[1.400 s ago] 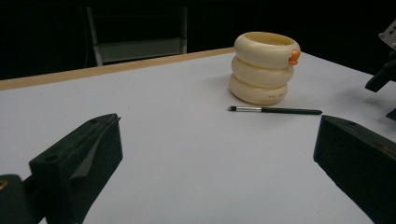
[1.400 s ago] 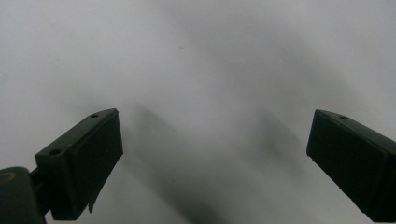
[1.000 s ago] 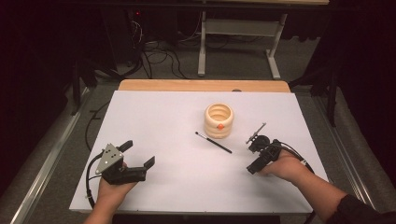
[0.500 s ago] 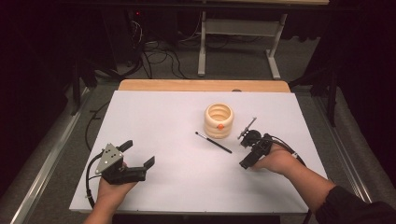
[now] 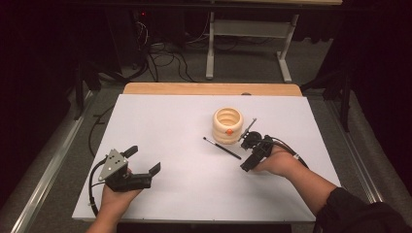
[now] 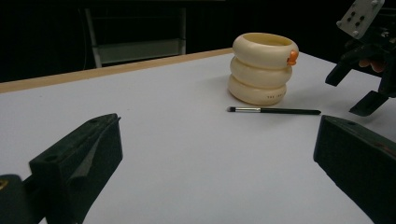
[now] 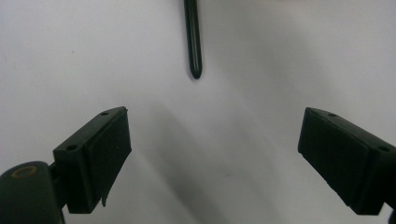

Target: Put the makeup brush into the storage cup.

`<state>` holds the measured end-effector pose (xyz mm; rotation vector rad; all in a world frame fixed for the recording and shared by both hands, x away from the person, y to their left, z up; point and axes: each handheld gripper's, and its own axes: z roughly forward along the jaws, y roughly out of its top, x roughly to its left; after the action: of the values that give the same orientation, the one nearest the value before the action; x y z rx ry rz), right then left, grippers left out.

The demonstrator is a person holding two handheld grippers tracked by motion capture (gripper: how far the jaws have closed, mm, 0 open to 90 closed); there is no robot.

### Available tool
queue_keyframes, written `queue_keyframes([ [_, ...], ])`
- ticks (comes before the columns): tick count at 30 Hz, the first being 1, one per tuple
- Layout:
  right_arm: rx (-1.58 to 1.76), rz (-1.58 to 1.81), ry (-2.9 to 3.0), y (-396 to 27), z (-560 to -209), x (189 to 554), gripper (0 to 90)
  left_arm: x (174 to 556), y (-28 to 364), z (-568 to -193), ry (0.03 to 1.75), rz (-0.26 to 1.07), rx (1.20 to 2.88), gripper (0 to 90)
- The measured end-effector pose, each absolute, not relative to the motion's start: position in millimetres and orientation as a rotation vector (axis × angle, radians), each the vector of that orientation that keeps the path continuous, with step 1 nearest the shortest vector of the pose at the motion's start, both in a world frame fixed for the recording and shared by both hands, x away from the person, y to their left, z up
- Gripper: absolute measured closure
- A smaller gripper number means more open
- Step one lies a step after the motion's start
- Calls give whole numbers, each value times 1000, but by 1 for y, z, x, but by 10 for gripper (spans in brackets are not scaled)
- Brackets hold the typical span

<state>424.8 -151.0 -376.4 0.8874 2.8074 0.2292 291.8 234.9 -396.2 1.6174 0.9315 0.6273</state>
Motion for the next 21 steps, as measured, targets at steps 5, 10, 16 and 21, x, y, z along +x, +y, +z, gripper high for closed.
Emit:
queue_keyframes([
  [5, 859, 252, 2804, -143, -374, 427, 154, 292, 235, -396, 930, 627, 1619, 17],
  [10, 827, 276, 2818, -136, -373, 431, 199, 292, 235, -396, 929, 628, 1620, 17],
  [16, 806, 294, 2825, -129, -375, 435, 271, 292, 235, -396, 928, 626, 1620, 17],
  [21, 794, 308, 2837, -124, -377, 438, 320, 293, 235, -396, 926, 625, 1621, 18],
])
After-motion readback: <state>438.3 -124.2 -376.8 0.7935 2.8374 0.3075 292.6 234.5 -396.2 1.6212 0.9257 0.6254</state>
